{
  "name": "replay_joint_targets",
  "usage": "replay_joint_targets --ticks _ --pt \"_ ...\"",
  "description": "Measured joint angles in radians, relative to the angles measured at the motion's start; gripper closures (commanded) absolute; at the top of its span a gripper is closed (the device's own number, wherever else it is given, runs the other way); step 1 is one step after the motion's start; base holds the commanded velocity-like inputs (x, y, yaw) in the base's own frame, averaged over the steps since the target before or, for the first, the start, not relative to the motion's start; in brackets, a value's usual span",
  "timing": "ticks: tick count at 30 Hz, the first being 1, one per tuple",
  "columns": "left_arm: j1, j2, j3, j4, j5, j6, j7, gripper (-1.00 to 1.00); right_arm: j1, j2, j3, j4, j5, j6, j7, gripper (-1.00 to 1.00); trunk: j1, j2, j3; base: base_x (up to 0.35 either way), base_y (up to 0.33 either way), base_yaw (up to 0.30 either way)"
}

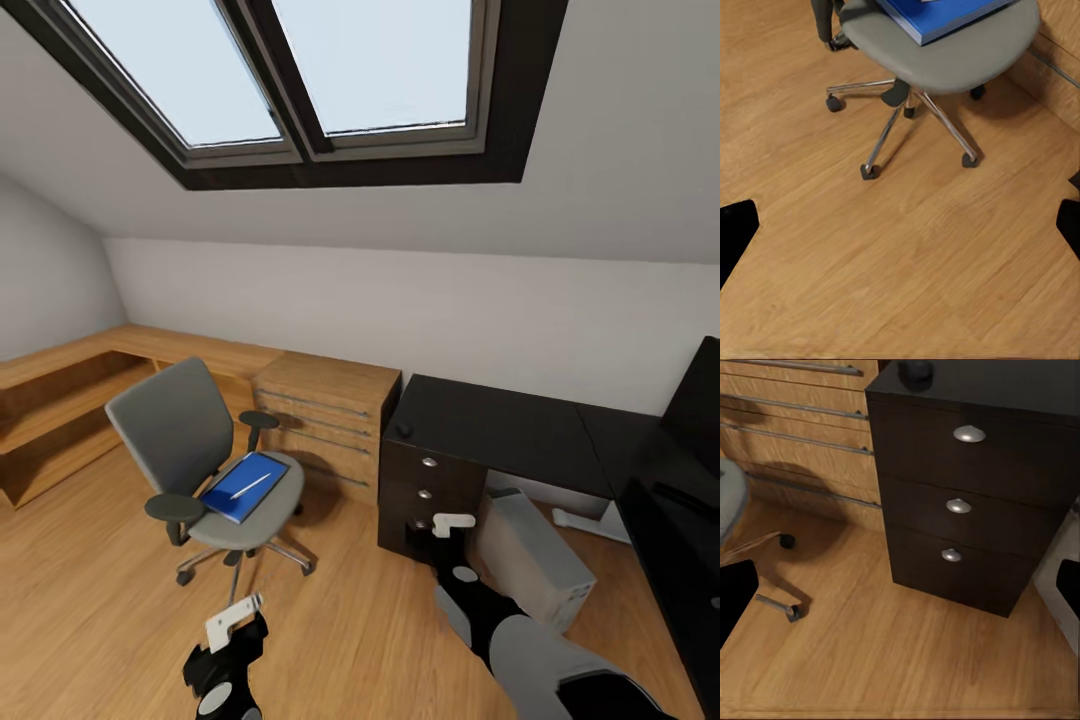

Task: In the bedroom, organize the workspace by keeping the computer under the desk, ensuring the monitor is on the desk, placing the keyboard on the desk next to the monitor, placing the mouse on the desk next to the keyboard, moving the folder from the swivel chair onto the desk next to the mouse, stacking the notebook on top of the folder with the pen on top of the notebook, and positioning the swivel chair next to the desk.

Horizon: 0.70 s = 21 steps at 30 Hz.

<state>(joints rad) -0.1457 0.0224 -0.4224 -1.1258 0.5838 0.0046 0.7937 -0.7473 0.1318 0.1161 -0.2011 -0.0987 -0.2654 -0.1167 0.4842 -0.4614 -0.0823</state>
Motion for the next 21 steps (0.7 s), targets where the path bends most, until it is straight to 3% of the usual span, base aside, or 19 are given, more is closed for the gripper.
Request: replay_joint_targets --ticks 5,8,11,13,17,21 --pt "0.000 -0.002 0.021 0.138 -0.001 -0.001 -0.001 -1.00 0.002 0.006 0.001 0.149 0.000 -0.135 -0.001 -1.00 -0.019 0.035 0.016 0.000 0.000 0.000" --pt "0.000 -0.011 0.024 0.240 -0.001 -0.002 -0.003 -1.00 0.010 0.007 0.000 0.193 0.001 -0.223 -0.004 -1.00 -0.031 0.056 0.025 0.000 0.000 0.000" --pt "0.000 -0.025 0.025 0.327 -0.001 -0.003 -0.007 -1.00 0.036 0.007 -0.001 0.208 0.000 -0.258 -0.006 -1.00 -0.035 0.064 0.029 0.000 0.000 0.000" --pt "0.000 -0.043 0.028 0.429 -0.001 -0.004 -0.022 -1.00 0.079 0.006 -0.002 0.215 -0.001 -0.278 -0.006 -1.00 -0.035 0.064 0.028 0.000 0.000 0.000" --pt "0.000 -0.072 0.033 0.641 -0.004 -0.007 -0.120 -1.00 0.170 0.006 -0.004 0.220 -0.005 -0.295 -0.007 -1.00 -0.035 0.064 0.028 0.000 0.000 0.000" --pt "0.000 -0.072 0.034 0.714 -0.006 -0.008 -0.225 -1.00 0.221 0.007 -0.003 0.221 -0.006 -0.298 -0.007 -1.00 -0.035 0.064 0.029 0.000 0.000 0.000"
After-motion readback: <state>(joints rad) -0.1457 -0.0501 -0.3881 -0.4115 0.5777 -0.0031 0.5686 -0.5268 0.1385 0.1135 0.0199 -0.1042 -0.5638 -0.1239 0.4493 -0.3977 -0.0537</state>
